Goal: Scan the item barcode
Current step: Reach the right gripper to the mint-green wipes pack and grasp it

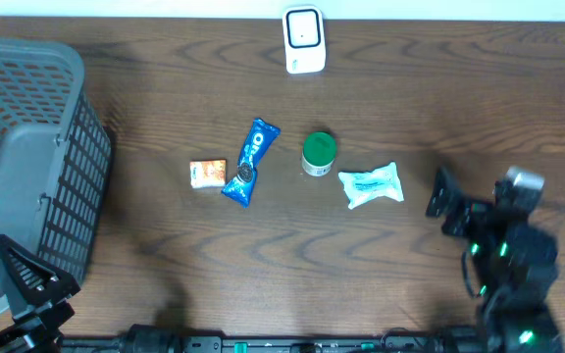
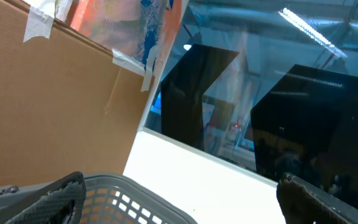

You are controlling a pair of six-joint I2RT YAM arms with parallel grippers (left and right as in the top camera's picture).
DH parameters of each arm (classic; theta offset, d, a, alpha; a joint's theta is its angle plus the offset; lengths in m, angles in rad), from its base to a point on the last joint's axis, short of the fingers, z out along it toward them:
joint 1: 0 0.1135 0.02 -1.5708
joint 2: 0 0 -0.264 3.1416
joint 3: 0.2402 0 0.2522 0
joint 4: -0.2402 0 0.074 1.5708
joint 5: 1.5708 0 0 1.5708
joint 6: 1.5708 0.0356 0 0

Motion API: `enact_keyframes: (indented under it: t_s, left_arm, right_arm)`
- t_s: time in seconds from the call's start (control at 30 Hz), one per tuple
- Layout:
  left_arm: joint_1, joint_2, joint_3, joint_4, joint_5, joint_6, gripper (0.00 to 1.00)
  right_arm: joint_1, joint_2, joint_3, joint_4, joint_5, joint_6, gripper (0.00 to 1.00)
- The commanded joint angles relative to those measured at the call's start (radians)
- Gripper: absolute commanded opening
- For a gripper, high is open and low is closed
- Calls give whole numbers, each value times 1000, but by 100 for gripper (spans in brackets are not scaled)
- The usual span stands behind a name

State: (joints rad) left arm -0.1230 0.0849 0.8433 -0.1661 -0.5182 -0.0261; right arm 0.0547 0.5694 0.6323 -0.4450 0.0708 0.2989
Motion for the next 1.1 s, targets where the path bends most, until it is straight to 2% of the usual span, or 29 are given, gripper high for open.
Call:
enact_keyframes:
  t_s: [0.0,0.1,0.2,0.3,0.43,0.57,0.6,0.7,0.73,0.83,0.87,0.9,0.93,1.07]
  left_arm:
    - [5,-14,-23,26,9,-2,98]
    - [8,-14,-31,26,10,-2,98]
    - [8,-17,-32,27,10,-2,98]
    - [8,-34,-35,24,10,-2,98]
    - [8,-71,-48,-11,10,-2,98]
    - [11,-82,-86,-10,10,-2,98]
    - [13,-82,-97,-11,10,-1,98]
    - [16,-82,-124,-11,10,-1,98]
    - [16,-82,-128,-11,10,-2,98]
    - [16,-82,-134,-11,10,-1,98]
    - [16,-82,-134,-11,10,-1,98]
    - [16,-82,-134,-11,10,-2,98]
    - [16,-82,-134,-11,10,-2,98]
    - [16,-82,-134,-11,10,-2,98]
  right_arm:
    - [6,251,320,-246,-9,15,99]
    - [6,434,593,-533,-30,15,99]
    - [6,584,790,-692,-118,15,99]
    - [6,669,857,-718,-161,15,99]
    - [16,762,862,-662,-277,-23,99]
    - [55,909,889,-777,-263,-23,99]
    - [64,950,893,-807,-264,-23,96]
    - [84,1062,894,-883,-263,-6,46]
    - [87,1083,894,-893,-264,5,43]
    - [111,1173,893,-936,-264,128,72]
    - [127,1207,893,-942,-264,248,99]
    - [134,1219,893,-942,-264,314,99]
    - [144,1242,891,-938,-269,491,99]
    - [157,1267,868,-880,-249,783,97]
